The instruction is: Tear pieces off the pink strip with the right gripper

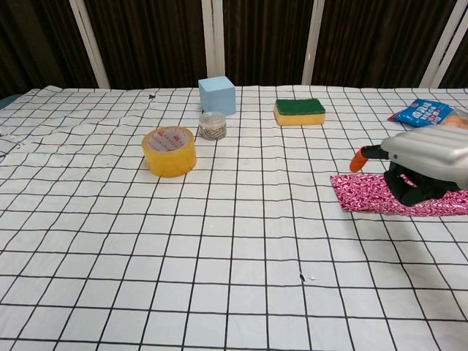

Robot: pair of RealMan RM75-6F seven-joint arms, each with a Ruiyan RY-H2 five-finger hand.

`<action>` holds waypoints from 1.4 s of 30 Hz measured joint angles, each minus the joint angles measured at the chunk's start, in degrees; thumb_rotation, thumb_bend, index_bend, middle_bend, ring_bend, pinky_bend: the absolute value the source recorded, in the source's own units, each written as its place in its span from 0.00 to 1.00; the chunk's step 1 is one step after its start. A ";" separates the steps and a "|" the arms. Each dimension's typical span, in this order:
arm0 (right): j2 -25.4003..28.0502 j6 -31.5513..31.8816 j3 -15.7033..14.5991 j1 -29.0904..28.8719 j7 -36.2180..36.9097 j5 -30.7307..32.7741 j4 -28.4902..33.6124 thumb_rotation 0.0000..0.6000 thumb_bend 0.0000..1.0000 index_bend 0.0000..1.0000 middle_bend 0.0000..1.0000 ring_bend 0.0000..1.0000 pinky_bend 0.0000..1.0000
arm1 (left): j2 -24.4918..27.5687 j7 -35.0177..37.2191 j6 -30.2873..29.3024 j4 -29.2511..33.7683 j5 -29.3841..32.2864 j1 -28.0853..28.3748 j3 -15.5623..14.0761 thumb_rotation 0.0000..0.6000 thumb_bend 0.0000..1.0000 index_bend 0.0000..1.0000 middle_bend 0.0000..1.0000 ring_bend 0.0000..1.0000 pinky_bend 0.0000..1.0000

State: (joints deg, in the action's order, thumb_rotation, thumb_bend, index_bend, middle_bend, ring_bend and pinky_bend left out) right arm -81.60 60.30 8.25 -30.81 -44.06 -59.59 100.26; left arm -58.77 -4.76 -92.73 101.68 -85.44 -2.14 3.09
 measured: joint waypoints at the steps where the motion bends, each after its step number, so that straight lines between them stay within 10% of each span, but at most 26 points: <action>1: -0.11 -0.09 -0.08 -0.20 -0.30 0.45 -0.03 1.00 0.83 0.25 0.82 0.75 0.62 | -0.01 -0.04 0.01 -0.01 0.01 0.01 0.00 1.00 0.36 0.16 0.00 0.00 0.10; 42: -4.43 -3.94 -3.18 -9.49 -1.30 14.25 -7.79 1.00 0.84 0.25 0.82 0.75 0.62 | -0.98 -3.68 0.47 0.51 0.61 0.36 -0.05 1.00 0.36 0.16 0.00 0.00 0.10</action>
State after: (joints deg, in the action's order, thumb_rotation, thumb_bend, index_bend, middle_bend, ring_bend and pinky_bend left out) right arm -86.03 56.36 5.07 -40.31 -45.36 -45.34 92.48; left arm -59.75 -8.44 -92.26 102.20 -84.82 -1.78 3.04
